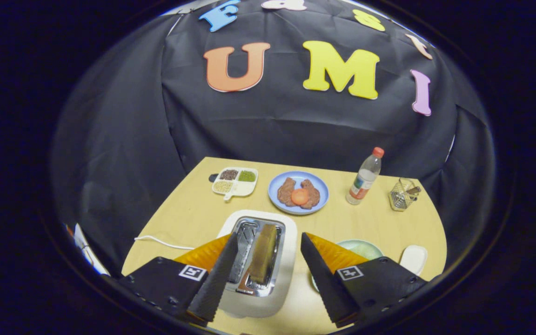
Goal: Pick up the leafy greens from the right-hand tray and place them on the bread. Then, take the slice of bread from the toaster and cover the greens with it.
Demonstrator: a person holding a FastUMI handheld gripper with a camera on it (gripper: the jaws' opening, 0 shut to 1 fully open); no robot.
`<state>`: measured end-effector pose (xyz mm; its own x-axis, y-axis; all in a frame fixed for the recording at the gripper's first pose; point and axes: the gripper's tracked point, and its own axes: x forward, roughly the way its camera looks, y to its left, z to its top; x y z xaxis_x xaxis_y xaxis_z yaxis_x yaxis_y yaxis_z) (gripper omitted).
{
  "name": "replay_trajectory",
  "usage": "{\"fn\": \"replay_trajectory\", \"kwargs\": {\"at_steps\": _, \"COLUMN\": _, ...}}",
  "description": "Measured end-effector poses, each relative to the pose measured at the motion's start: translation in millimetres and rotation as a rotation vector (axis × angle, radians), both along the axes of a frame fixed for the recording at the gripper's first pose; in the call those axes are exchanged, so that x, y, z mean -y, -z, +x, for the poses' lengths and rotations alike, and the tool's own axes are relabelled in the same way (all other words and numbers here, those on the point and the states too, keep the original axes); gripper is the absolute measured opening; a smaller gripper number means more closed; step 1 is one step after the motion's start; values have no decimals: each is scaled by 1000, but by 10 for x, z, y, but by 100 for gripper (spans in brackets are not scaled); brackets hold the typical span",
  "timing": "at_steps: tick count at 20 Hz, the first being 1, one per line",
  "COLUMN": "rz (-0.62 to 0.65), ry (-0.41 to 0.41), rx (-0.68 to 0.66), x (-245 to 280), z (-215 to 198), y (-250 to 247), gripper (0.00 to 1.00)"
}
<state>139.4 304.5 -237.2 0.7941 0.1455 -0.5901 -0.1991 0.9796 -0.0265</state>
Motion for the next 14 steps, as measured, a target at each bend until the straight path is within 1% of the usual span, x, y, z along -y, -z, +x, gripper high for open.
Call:
{"fn": "replay_trajectory", "kwargs": {"at_steps": 3, "rz": -17, "ry": 54, "rx": -60, "x": -16, "z": 136, "y": 255, "gripper": 61}}
{"fn": "replay_trajectory", "kwargs": {"at_steps": 5, "rz": -25, "ry": 68, "rx": -83, "x": -33, "z": 224, "y": 311, "gripper": 55}}
{"fn": "replay_trajectory", "kwargs": {"at_steps": 7, "rz": -47, "ry": 83, "rx": -100, "x": 3, "z": 267, "y": 361, "gripper": 54}}
{"fn": "replay_trajectory", "kwargs": {"at_steps": 11, "rz": -48, "ry": 100, "rx": -139, "x": 0, "z": 303, "y": 416, "gripper": 21}}
{"fn": "replay_trajectory", "kwargs": {"at_steps": 13, "rz": -40, "ry": 92, "rx": -151, "x": -17, "z": 276, "y": 392, "gripper": 22}}
{"fn": "replay_trajectory", "kwargs": {"at_steps": 14, "rz": -29, "ry": 81, "rx": -161, "x": -39, "z": 236, "y": 389, "gripper": 16}}
